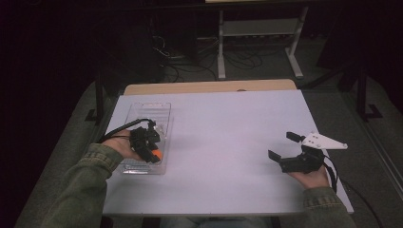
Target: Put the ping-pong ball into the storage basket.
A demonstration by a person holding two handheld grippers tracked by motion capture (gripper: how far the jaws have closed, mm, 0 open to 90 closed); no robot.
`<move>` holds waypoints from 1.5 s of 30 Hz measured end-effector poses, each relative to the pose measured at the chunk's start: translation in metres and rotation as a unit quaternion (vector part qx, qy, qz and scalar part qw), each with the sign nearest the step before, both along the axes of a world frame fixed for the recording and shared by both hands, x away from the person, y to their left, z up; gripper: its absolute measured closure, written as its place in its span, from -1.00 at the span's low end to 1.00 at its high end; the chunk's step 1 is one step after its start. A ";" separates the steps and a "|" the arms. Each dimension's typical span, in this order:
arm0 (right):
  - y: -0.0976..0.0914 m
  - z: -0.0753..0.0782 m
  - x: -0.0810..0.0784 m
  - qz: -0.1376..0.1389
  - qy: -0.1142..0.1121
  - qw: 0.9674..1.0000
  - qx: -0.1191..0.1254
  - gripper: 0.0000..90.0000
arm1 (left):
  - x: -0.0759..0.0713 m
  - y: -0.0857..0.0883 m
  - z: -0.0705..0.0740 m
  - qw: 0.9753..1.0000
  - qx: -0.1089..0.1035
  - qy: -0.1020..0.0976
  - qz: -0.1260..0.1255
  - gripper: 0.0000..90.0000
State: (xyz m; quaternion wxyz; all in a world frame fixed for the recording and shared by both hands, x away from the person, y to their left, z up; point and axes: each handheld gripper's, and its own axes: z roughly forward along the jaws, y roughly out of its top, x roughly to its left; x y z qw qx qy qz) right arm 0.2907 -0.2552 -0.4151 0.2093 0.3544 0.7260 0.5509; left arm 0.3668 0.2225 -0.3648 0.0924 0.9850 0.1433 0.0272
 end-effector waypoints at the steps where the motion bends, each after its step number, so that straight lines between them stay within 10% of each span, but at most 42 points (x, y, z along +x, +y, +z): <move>1: 0.000 0.000 0.000 0.000 0.000 1.000 0.000 -1.00 | 0.000 0.000 -0.001 1.000 0.000 0.000 0.000 0.12; 45: 0.001 0.000 0.000 0.002 0.001 1.000 -0.002 -1.00 | -0.002 0.007 0.021 0.999 -0.014 -0.028 0.029 -0.45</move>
